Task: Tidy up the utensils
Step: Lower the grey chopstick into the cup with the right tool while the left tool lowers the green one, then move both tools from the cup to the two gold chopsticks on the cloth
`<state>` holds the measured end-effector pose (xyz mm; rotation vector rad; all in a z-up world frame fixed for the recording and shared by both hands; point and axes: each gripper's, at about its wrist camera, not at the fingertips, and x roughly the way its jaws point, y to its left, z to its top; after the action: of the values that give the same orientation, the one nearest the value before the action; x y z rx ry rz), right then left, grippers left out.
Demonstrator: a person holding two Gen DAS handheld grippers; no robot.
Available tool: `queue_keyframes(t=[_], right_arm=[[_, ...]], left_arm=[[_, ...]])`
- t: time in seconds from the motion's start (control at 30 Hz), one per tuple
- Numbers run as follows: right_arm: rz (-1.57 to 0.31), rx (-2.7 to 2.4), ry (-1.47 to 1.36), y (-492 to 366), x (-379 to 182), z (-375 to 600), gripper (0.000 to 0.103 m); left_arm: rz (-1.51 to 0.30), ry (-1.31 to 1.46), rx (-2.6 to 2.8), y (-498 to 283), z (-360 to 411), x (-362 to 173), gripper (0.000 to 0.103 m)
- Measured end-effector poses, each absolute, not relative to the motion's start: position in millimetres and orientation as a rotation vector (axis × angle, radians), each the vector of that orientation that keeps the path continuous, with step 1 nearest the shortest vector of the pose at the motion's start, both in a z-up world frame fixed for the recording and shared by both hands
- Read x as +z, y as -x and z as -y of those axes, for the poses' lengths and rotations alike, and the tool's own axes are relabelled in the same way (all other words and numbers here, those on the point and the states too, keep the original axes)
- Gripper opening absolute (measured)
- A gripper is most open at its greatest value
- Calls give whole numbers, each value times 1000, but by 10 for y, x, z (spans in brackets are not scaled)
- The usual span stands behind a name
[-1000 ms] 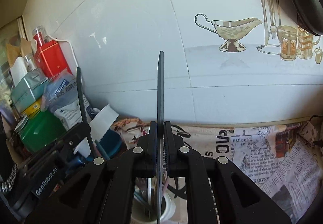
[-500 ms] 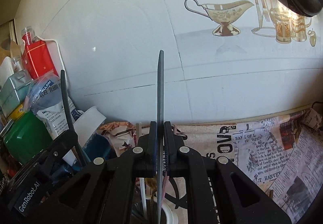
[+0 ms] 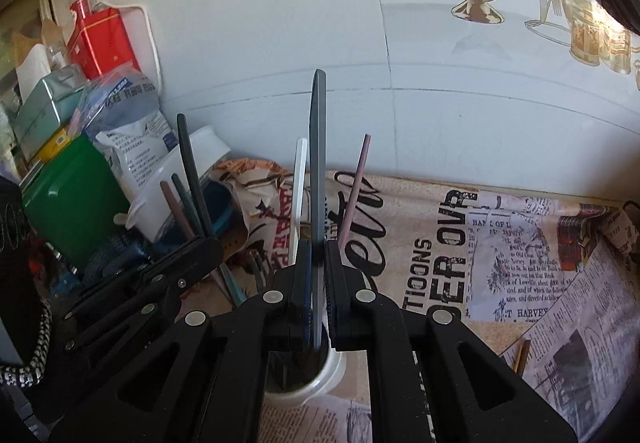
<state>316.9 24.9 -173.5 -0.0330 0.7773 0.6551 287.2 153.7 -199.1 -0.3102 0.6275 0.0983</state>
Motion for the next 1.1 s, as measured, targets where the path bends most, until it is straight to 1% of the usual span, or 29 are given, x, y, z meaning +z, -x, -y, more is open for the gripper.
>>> queue_keyframes(t=[0.3, 0.4, 0.47, 0.53, 0.63, 0.77, 0.9, 0.97, 1.0, 1.1], right_arm=[[-888, 735, 158, -2996, -1702, -217, 6], [-881, 751, 181, -2914, -1631, -179, 7], [-868, 757, 186, -2853, -1560, -123, 9], [-861, 757, 182, -2822, -1506, -74, 12], [-852, 761, 175, -2775, -1418, 35, 13], [-839, 757, 173, -2736, -1335, 159, 15], [-833, 739, 169, -2715, -1291, 320, 19], [-832, 728, 168, -2712, -1281, 423, 21], [-832, 723, 169, -2713, -1283, 466, 22], [-836, 697, 172, -2733, -1303, 628, 29]], left_arm=[[-741, 267, 111, -2767, -1395, -1970, 4], [-746, 255, 125, -2703, -1350, -1889, 4], [-746, 249, 131, -2653, -1328, -1806, 4], [-742, 234, 139, -2602, -1295, -1727, 7], [-734, 206, 150, -2513, -1226, -1607, 10], [-721, 183, 162, -2419, -1129, -1480, 21], [-710, 157, 176, -2323, -1003, -1383, 23], [-703, 144, 187, -2301, -943, -1362, 35], [-699, 141, 191, -2285, -918, -1355, 37], [-707, 132, 195, -2285, -820, -1375, 40]])
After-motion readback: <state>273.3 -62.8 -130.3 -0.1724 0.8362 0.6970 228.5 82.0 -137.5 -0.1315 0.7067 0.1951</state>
